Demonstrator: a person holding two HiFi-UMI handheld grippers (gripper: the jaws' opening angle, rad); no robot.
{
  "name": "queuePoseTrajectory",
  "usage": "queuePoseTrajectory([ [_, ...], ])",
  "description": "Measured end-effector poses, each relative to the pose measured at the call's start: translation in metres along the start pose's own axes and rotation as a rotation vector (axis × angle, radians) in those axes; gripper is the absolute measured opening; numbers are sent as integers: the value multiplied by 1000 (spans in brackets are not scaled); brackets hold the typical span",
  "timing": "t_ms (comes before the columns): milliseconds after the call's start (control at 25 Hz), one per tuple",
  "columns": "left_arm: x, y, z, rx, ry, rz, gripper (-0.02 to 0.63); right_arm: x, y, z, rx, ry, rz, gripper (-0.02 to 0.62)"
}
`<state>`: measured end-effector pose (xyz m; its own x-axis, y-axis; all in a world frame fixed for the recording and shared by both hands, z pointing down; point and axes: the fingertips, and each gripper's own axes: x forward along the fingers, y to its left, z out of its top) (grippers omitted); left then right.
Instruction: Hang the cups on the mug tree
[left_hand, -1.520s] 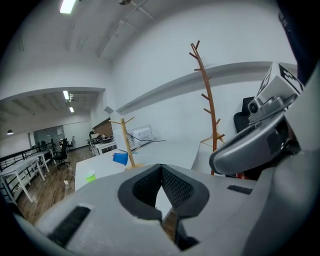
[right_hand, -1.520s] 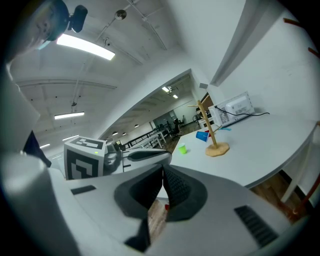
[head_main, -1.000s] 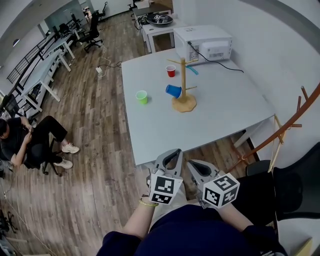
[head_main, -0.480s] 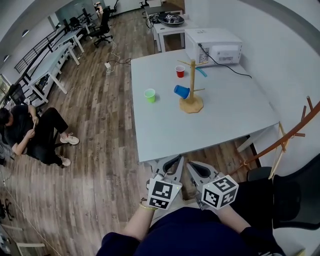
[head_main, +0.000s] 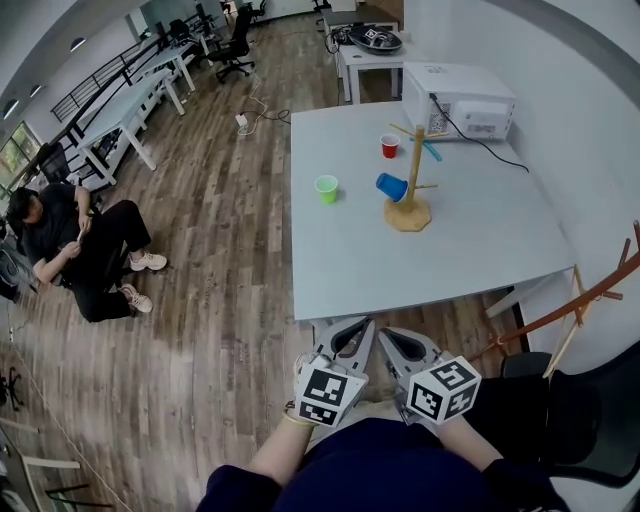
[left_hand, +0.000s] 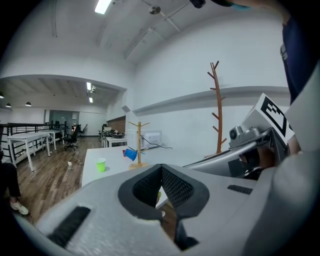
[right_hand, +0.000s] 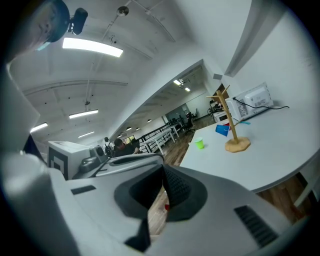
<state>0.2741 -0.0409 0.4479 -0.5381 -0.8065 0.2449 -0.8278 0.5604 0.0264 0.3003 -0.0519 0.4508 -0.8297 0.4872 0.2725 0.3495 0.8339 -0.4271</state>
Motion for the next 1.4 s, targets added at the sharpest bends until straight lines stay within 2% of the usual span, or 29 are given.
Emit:
queuePoseTrajectory([
  [280,-12,22,-5,-33,-2,11,20,25,12,-2,-11,23,33,29],
  [640,-30,83,-10,-33,0,15,20,79,31,3,-12,15,18,29],
  [1080,-57,188,-4,-6,-23,17,20,167,66,14,-8,-4,-16,29],
  [1400,-86,270,-9,-40,-29,61,20,226,98,21,-18,-1,-43,29],
])
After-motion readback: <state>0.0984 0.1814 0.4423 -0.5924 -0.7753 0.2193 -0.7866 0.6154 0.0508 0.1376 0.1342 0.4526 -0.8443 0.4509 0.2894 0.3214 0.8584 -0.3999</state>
